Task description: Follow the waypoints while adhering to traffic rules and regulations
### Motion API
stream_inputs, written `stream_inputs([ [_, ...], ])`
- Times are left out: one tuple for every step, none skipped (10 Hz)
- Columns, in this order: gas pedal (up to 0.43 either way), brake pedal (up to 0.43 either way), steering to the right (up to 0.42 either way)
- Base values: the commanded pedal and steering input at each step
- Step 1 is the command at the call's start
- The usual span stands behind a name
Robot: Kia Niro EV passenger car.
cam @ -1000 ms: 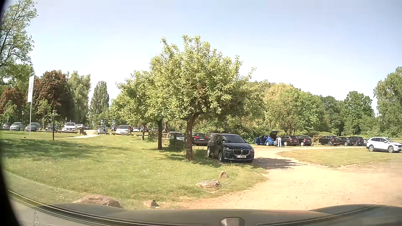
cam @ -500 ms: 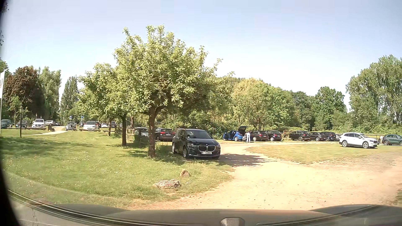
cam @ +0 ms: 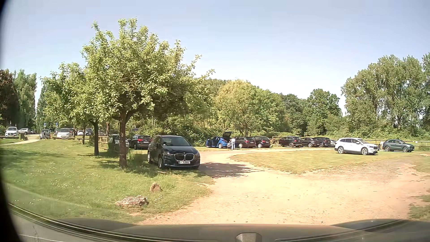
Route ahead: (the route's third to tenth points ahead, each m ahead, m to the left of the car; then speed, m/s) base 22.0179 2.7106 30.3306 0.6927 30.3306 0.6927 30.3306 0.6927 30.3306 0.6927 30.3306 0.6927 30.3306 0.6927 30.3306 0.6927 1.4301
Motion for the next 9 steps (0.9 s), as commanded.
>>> stream_inputs([
  [0.000,0.030,0.623],
  [0.000,0.030,0.608],
  [0.000,0.030,0.595],
  [0.000,0.030,0.579],
  [0.000,0.030,0.556],
  [0.000,0.030,0.533],
  [0.000,0.030,0.502],
  [0.000,0.030,0.470],
  [0.000,0.030,0.447],
])
